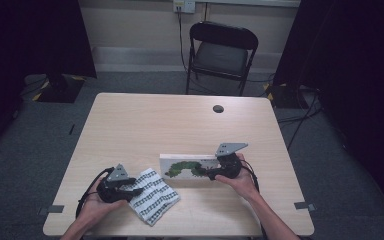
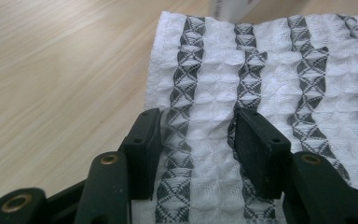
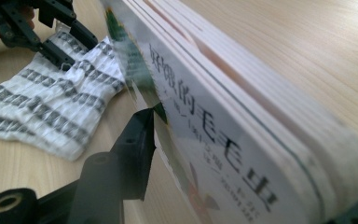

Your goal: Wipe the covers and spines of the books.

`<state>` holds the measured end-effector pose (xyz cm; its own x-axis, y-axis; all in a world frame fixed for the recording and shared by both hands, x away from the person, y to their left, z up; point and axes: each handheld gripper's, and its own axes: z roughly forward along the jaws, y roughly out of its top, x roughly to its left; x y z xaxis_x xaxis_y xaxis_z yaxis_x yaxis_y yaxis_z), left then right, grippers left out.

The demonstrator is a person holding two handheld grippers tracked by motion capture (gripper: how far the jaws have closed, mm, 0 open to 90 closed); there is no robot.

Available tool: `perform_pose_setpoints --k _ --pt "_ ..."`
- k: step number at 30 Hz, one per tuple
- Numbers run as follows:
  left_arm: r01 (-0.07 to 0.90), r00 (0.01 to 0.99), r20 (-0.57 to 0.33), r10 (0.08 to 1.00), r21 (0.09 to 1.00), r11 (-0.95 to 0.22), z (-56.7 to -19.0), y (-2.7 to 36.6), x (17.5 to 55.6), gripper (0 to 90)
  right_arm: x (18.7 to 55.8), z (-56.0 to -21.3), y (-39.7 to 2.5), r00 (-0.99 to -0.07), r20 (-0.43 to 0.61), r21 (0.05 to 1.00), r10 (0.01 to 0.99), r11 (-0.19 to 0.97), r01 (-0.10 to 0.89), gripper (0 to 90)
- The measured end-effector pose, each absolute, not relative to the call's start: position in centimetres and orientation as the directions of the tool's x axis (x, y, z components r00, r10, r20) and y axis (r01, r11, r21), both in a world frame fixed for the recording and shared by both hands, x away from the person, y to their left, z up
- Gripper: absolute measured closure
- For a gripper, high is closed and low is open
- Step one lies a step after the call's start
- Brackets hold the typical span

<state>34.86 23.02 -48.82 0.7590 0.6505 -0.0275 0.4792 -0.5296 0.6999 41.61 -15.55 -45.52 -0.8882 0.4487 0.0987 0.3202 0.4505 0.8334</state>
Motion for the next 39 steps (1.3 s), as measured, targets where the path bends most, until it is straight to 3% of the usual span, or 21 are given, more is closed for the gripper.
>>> perform_pose_setpoints --k 8,11,18,24,29,36,38,39 --pt "0.564 0.667 -0.076 0.741 0.701 -0.436 -48.8 25.0 35.7 50.0 41.6 -45.6 -15.6 -0.889 0.102 0.831 0.447 0.453 0.323 47.3" --pt "0.561 0.645 -0.051 0.763 0.710 -0.426 -48.4 24.6 35.7 40.9 41.7 -45.6 -15.6 -0.889 0.101 0.831 0.447 0.453 0.322 47.1" --pt "0.529 0.661 -0.056 0.748 0.743 -0.411 -47.6 22.5 35.9 27.7 41.7 -45.7 -15.5 -0.889 0.099 0.828 0.448 0.458 0.324 46.9" --pt "0.520 0.698 -0.043 0.715 0.716 -0.465 -48.3 20.9 35.7 23.9 41.7 -45.7 -15.5 -0.889 0.098 0.828 0.447 0.460 0.322 46.7" --pt "0.500 0.720 0.011 0.694 0.685 -0.530 -48.9 20.1 35.6 25.1 41.7 -45.7 -15.5 -0.889 0.098 0.827 0.447 0.461 0.323 46.5" --pt "0.493 0.726 0.003 0.688 0.696 -0.523 -49.1 20.4 35.6 24.8 41.6 -45.7 -15.5 -0.888 0.098 0.826 0.448 0.461 0.323 46.5" --pt "0.495 0.722 -0.010 0.692 0.706 -0.507 -49.1 20.3 35.5 29.2 41.7 -45.7 -15.5 -0.887 0.099 0.827 0.452 0.458 0.325 46.4" --pt "0.485 0.731 -0.003 0.683 0.705 -0.517 -49.0 20.4 35.4 36.9 41.7 -45.7 -15.5 -0.886 0.101 0.828 0.452 0.456 0.327 46.4"
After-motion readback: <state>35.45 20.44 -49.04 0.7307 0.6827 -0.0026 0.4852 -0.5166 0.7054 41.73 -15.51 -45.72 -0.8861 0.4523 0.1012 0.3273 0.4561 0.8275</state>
